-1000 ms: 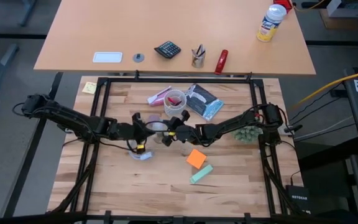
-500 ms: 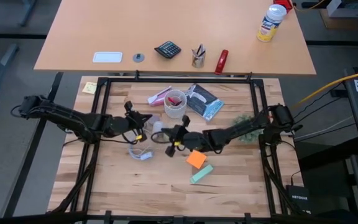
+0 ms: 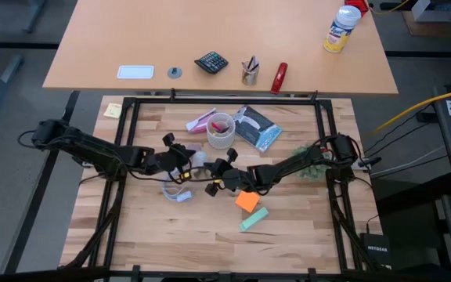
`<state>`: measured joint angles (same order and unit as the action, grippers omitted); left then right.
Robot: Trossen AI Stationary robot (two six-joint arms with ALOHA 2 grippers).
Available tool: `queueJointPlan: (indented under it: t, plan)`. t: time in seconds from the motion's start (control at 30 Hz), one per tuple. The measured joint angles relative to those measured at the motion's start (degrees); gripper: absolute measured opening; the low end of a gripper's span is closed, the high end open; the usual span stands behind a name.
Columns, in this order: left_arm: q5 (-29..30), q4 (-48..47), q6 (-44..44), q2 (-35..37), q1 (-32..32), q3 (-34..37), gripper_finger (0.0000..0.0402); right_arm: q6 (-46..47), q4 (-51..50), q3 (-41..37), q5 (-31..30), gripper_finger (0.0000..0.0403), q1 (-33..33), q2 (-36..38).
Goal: Screw lightbulb
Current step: Remove the lightbulb from the lamp
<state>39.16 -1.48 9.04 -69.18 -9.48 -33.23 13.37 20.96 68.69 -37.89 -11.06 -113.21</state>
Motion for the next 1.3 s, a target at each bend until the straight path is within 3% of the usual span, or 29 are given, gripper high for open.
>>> queueJointPlan:
  t: [0.27, 0.57, 0.73, 1.07, 1.3]
  plan:
    - [1.5, 0.5, 1.6, -1.1, -2.1, 0.0, 0.0001, 0.1, -0.5, 0.0, 0.9, 0.0007, 1.5, 0.0]
    - [0.8, -1.4, 4.3, -0.9, -3.4, 0.0, 0.0001, 0.0, -2.0, 0.0, -3.4, 0.0007, 1.6, 0.1]
    - [-4.2, -2.6, 5.4, -1.5, -5.1, 0.0, 0.0001, 0.1, -2.3, 0.0, -7.1, 0.0007, 2.3, -0.2]
    - [-0.4, -2.0, 4.6, -0.2, -7.6, 0.0, 0.0001, 1.2, -3.2, 0.0, -6.0, 0.0007, 2.6, 0.0]
    - [3.2, -2.2, 4.4, 5.6, -9.1, 0.0, 0.0001, -0.6, -2.4, 0.0, -6.1, 0.0007, 0.4, 1.9]
